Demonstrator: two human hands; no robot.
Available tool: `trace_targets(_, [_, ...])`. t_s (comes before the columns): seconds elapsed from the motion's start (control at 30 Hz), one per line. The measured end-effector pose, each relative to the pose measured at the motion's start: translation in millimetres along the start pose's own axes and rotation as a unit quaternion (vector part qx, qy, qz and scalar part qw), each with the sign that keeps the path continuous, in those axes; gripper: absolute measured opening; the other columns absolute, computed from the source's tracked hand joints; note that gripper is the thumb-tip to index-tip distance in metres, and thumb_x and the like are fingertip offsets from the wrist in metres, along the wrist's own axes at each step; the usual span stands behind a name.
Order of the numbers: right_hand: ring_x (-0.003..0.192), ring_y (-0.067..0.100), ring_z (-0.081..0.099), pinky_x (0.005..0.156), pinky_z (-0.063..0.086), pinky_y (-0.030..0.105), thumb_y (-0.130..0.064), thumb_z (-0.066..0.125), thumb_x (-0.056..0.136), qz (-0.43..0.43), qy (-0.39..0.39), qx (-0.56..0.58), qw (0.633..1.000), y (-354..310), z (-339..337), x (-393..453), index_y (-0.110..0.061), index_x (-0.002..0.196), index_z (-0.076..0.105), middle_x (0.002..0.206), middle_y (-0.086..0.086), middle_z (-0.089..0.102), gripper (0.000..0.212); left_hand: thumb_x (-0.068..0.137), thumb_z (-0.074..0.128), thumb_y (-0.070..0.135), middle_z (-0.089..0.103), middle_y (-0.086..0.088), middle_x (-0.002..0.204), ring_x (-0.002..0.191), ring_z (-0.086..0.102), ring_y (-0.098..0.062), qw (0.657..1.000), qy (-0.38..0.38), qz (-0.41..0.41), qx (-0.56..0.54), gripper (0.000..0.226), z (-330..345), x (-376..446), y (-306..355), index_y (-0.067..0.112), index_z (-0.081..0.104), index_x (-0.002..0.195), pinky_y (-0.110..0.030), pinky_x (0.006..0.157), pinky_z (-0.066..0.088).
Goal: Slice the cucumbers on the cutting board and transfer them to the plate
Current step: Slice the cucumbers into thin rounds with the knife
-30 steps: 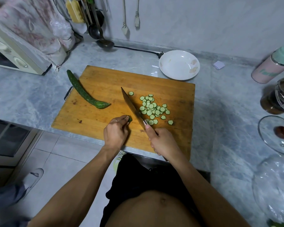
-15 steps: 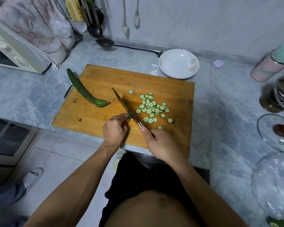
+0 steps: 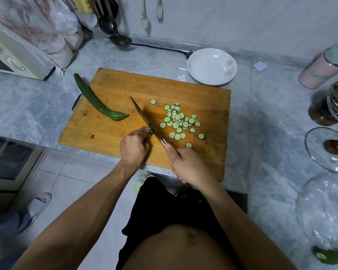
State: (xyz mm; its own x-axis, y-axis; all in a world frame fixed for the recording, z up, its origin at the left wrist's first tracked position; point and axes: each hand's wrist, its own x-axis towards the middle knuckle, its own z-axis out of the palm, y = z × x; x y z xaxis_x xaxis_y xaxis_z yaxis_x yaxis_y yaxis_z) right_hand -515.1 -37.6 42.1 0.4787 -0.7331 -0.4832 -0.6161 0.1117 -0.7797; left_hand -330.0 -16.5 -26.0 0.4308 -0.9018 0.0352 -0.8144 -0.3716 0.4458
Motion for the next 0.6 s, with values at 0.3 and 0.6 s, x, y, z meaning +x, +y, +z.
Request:
trace_targets(0.3, [0.053,0.022,0.050,0.059,0.043,0.036,-0.060,0.036,0.099,0.017,0.014,0.018,1.000,3,12,19,-0.003,0.073,0.059,0.061,0.009,0.054,0.067,0.079,0.064,0.001,0.067,-0.001,0.121,0.101,0.067,-0.025,0.999,0.030,-0.015,-0.036,0.035,5,-4,0,0.013,0.073,0.111,-0.033,0.082,0.054])
trace_targets(0.6, [0.044,0.015,0.053,0.046,0.044,0.025,-0.065,0.034,0.097,0.109,-0.087,0.072,0.988,4,-2,12,-0.009,0.088,0.058,0.065,0.005,0.061,0.061,0.086,0.065,0.011,0.067,0.006,0.121,0.100,0.067,-0.024,0.998,0.048,-0.026,-0.036,0.028,6,-10,4,0.020,0.073,0.111,-0.034,0.076,0.055])
